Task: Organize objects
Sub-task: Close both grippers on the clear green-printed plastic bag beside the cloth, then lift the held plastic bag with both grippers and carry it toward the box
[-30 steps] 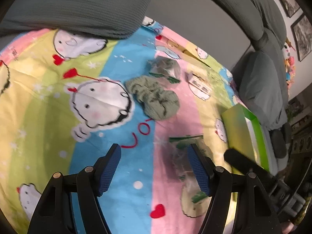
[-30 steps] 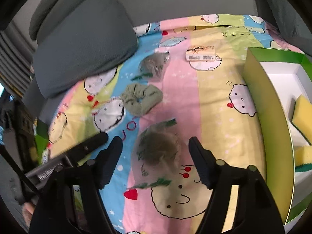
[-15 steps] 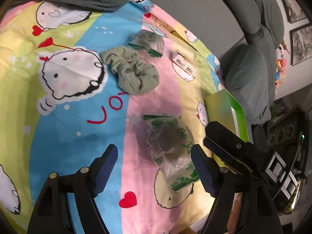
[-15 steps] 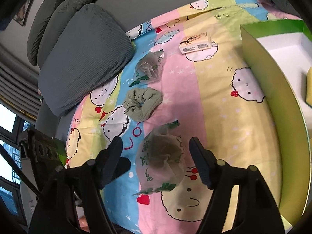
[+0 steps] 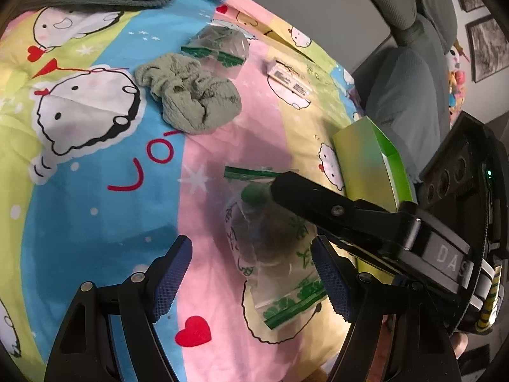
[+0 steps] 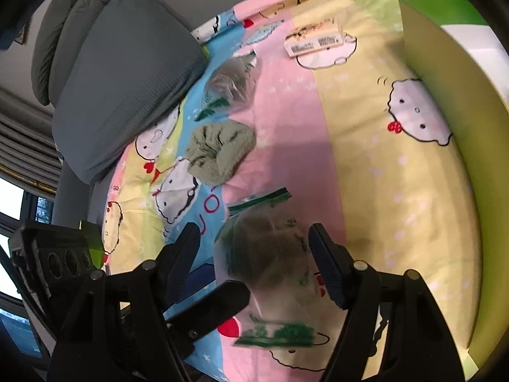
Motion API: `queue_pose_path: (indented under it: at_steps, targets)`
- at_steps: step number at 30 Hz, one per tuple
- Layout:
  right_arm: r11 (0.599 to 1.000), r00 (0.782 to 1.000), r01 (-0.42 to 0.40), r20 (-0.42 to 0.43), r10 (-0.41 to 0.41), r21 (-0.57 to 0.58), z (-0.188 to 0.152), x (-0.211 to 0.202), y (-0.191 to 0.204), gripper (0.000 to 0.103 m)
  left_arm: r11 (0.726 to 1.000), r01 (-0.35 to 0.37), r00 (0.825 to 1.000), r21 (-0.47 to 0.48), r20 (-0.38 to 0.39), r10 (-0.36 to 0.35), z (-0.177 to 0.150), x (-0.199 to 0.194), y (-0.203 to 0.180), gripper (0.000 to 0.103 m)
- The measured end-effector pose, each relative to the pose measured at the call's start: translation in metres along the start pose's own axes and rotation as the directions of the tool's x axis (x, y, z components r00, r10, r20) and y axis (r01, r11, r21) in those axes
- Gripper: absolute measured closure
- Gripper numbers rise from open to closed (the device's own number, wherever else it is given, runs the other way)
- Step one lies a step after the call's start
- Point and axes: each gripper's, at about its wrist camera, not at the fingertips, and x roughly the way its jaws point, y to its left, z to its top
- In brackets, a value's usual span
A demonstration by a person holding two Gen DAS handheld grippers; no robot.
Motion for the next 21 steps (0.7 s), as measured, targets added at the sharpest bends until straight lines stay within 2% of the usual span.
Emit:
queue_pose_path:
  at_steps: [11, 13, 15, 17, 21]
  targets:
    - [1.000, 0.999, -0.007, -0.045, 0.008, 0.024, 0.000, 0.011, -0.011, 0.032, 1.000, -0.002, 1.000, 0.012, -0.020, 0.002, 0.000, 0.010, 0.000, 0.025]
    - [0.999, 0.998, -0.015, -0.054, 0.017, 0.028, 0.001, 0.014, -0.013, 0.034, 1.000, 0.011, 1.000, 0.017, -0.020, -0.010, 0.000, 0.011, -0.002, 0.030]
    - [0.999, 0.998, -0.023, -0.058, 0.025, 0.026, 0.001, 0.015, -0.013, 0.034, 0.999, 0.038, 0.999, 0.021, -0.023, -0.038, 0.000, 0.011, -0.004, 0.042]
    - [0.999, 0.998, -0.026, -0.060, 0.027, 0.021, 0.001, 0.016, -0.013, 0.035, 0.998, 0.057, 0.998, 0.030, -0.020, -0.056, -0.001, 0.011, -0.007, 0.047]
    - [0.999, 0.998, -0.033, -0.056, 0.035, 0.025, 0.001, 0.015, -0.014, 0.037, 0.997, 0.061, 0.998, 0.047, -0.013, -0.061, -0.002, 0.009, -0.010, 0.050]
